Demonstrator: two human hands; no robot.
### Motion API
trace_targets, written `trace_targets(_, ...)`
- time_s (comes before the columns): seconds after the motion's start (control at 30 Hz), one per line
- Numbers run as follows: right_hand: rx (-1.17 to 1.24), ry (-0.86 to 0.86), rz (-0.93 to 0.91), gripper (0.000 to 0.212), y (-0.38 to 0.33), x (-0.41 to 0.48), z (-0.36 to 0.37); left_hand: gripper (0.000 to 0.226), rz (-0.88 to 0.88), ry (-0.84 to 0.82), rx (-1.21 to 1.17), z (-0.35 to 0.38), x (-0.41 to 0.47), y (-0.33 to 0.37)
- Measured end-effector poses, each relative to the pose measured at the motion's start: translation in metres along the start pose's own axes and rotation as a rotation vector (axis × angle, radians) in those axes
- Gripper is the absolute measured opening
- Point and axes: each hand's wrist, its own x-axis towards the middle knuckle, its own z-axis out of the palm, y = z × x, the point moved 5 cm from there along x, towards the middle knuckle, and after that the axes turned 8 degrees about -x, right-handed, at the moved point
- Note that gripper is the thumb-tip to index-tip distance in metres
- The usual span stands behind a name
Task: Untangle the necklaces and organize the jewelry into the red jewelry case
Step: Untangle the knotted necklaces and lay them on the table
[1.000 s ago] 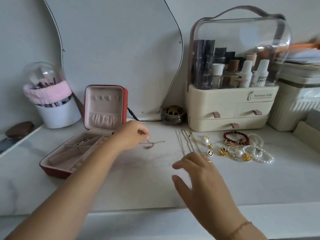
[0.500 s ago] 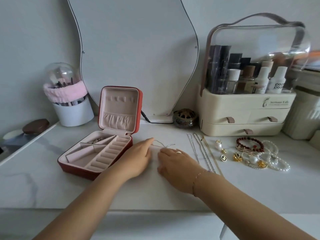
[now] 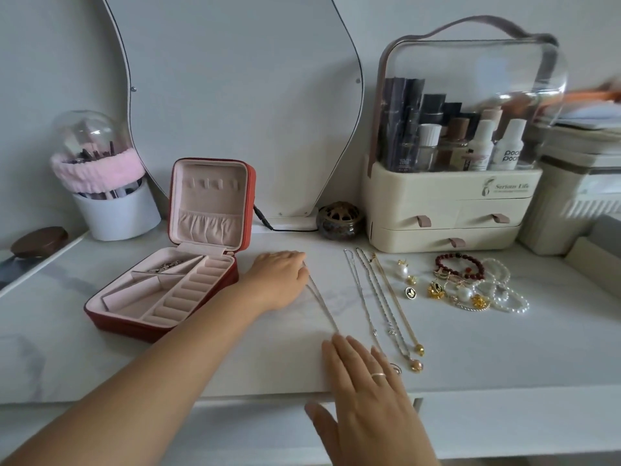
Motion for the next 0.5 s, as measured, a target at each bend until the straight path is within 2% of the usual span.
trace_targets(0.23, -0.061, 0.116, 0.013, 0.072, -0.001, -0.019, 0.008, 0.018, 0.037, 0.003, -0.046, 0.002, 0.015, 0.01)
trace_targets(0.5, -0.069, 0.221, 0.072, 0.074, 0.006, -0.026, 0.01, 0.043, 0.115, -0.031, -0.238, 0.012, 0.017, 0.03)
